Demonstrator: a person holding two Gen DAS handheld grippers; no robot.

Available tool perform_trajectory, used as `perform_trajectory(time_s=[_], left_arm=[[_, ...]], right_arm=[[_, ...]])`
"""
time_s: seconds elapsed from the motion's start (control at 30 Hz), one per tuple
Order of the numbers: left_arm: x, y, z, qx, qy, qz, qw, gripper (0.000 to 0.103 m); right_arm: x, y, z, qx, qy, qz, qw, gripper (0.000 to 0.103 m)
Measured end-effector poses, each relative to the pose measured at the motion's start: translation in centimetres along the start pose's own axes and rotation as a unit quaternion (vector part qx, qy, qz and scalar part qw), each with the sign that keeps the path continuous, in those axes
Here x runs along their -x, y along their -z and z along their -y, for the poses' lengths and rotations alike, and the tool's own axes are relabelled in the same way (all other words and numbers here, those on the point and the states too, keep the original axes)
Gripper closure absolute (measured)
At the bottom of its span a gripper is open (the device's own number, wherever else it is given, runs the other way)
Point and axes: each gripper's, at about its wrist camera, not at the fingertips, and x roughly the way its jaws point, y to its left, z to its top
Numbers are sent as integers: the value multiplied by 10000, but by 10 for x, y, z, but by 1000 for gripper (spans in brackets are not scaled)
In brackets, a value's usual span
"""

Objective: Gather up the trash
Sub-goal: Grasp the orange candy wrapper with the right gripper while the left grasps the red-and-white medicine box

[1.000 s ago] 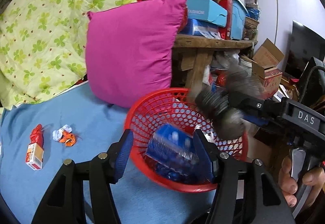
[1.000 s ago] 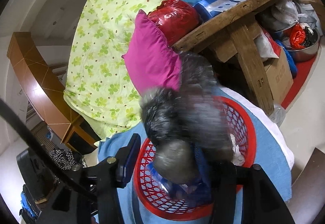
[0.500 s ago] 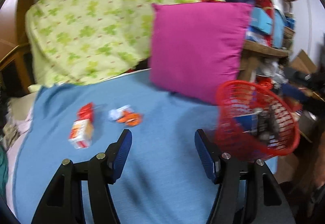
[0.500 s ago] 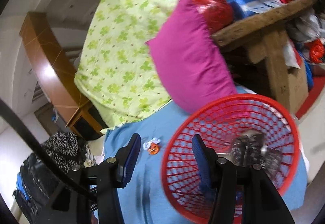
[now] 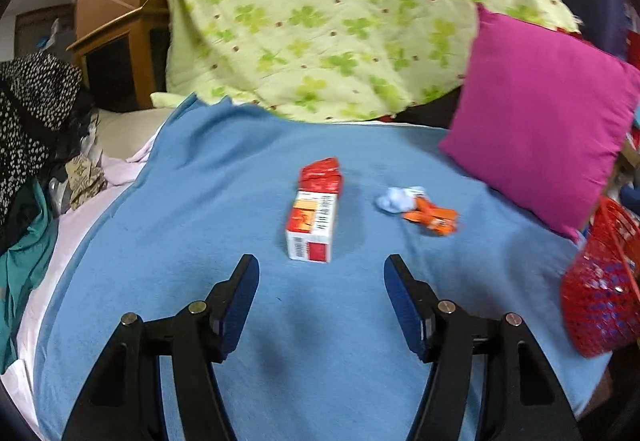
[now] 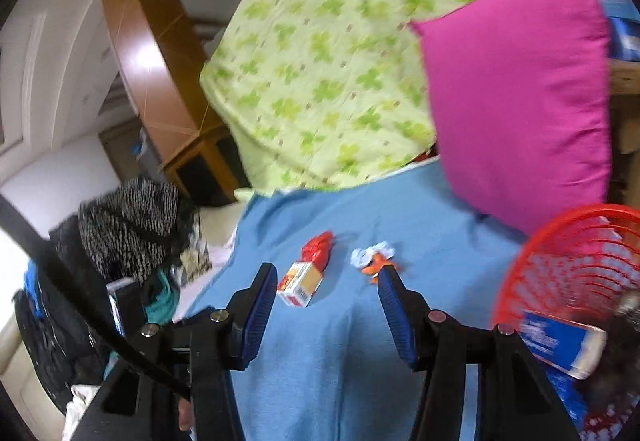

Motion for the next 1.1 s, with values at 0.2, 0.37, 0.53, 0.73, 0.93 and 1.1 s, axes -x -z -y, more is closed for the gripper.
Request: perform_trajectory(time_s=[0.2,0.37,0.53,0.73,0.93,1.1], left_arm=[[-43,-7,-11,187,190,-159,9995,37],[-84,-12,-20,334,234,-434,9982,37],[-101,-19,-20,245,272,-432,9984,37],[-119,-23,-20,135,273,-502,9983,37],[-136,-20,-23,249,345,-647,9970,37],[-140,-18,-23,278,433,-632,9967,54]], right_arm=[[-95,2,20,21,312,-546,9980,46],[-167,3,52,-197,461,-956,9942,46],[-217,2,74,-222,588,-1251,9901,48],[-254,6,88,-229,779,-1542,9847,61],[-260,15,82,54,915,-1662,9818,73],[-244,10,71,74,793,-1498,9855,84]])
